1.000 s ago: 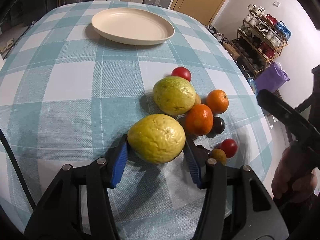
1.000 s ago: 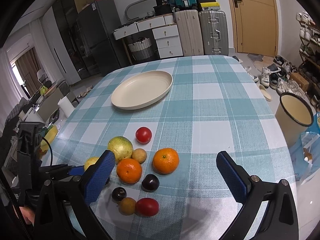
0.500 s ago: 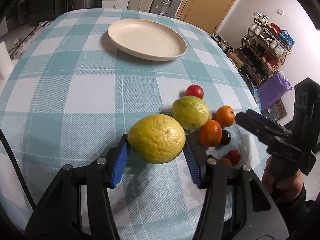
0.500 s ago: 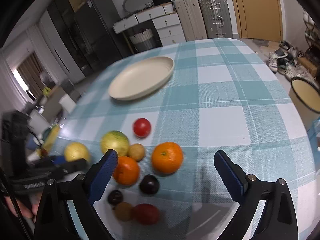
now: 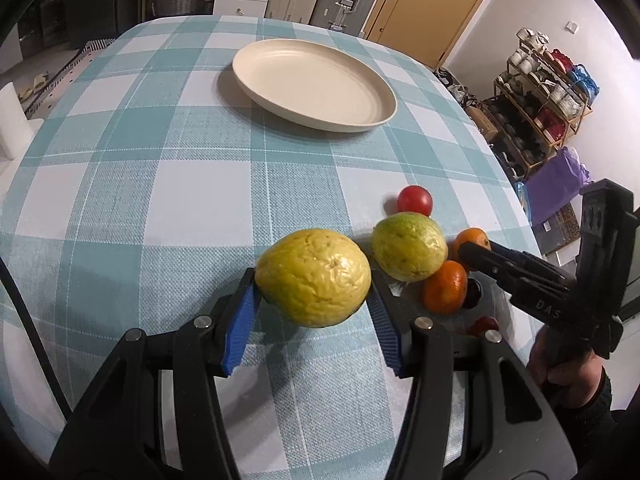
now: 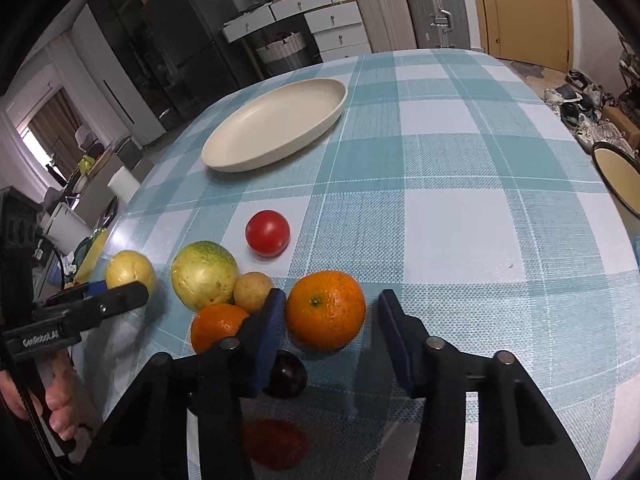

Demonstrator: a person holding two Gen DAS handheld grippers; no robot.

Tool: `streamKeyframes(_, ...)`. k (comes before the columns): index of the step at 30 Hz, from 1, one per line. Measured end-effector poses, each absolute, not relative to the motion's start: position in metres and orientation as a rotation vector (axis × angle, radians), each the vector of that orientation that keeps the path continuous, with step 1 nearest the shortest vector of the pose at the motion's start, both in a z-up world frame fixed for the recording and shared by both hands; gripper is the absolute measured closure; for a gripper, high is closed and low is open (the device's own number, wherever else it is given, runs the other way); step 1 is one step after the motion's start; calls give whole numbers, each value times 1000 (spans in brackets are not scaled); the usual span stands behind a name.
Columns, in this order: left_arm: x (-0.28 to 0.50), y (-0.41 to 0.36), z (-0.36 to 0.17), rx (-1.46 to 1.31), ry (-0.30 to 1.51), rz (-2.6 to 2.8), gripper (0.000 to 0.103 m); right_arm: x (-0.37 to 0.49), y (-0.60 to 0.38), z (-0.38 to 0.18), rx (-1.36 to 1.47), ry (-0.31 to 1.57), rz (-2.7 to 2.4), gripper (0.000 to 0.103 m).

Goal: Organize fruits
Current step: 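Grasp the orange with the right gripper while the left gripper holds the guava, then carry guava and orange to the cream plate and release both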

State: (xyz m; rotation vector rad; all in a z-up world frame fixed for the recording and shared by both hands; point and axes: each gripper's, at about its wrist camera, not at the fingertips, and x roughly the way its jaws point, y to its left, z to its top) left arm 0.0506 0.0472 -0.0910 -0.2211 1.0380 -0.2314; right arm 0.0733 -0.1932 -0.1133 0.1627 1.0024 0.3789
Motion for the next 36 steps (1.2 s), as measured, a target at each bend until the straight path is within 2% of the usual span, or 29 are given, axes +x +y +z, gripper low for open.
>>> streamKeyframes(9, 66, 52, -89, -216, 1035, -214, 52, 76, -202, -106, 246, 994, 408, 63)
streamKeyframes(17, 97, 67, -72, -193, 999, -186, 52, 88, -202, -72, 310, 909, 489, 64)
streamKeyframes(28, 160, 80, -35, -178, 961, -189, 52, 158, -179, -25, 282, 875, 592, 64)
streamKeyframes(36, 213, 69, -15, -156, 951, -221, 52, 213, -155, -16, 252, 880, 635, 64)
